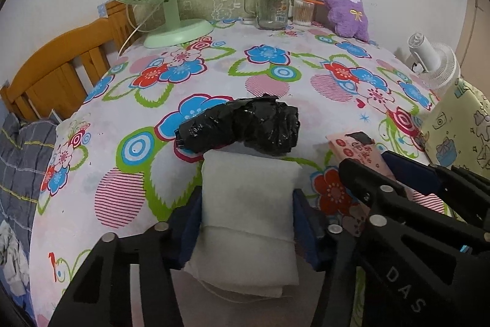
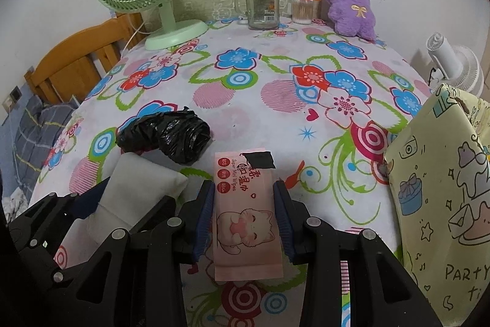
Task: Organize soft objects
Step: 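Close the left tool on the white folded cloth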
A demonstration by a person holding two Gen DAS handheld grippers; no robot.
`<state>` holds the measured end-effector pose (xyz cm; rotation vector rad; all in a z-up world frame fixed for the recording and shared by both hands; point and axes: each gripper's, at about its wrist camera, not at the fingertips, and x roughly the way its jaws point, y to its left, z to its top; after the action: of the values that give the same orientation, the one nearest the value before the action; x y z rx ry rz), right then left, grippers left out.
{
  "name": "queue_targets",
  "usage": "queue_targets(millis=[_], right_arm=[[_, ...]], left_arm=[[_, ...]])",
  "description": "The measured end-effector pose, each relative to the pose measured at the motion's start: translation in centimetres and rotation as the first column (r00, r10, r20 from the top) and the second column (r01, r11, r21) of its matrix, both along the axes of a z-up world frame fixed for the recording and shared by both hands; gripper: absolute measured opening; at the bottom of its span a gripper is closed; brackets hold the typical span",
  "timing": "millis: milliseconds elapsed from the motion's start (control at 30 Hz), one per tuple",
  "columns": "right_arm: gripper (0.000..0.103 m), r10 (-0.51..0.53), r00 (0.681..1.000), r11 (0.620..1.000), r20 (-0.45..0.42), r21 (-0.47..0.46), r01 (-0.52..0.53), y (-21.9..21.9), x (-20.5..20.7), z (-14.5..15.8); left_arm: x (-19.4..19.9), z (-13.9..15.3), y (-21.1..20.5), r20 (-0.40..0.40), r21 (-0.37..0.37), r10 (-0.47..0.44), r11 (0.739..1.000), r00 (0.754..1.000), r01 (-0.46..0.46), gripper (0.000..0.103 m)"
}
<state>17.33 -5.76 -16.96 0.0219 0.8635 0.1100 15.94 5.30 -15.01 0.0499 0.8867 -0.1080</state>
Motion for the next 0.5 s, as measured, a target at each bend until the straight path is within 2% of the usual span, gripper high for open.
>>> queue_targets(millis=[233, 500], right_arm=[[0.042, 0.009, 1.0, 1.0, 0.012, 0.009, -0.009, -0.5, -1.1, 0.6], [0.042, 0.016, 0.999, 1.0, 0.048, 0.015, -0.017, -1.3, -2.9, 2.2]], left_arm=[[-1.4, 0.7, -0.8, -0.002, -0.04, -0.018, 0.999, 1.0, 0.018, 0.039], [-3.3, 2.5, -2.1, 0.048, -0.035, -0.015, 0.999, 0.999, 0.017, 0.038]])
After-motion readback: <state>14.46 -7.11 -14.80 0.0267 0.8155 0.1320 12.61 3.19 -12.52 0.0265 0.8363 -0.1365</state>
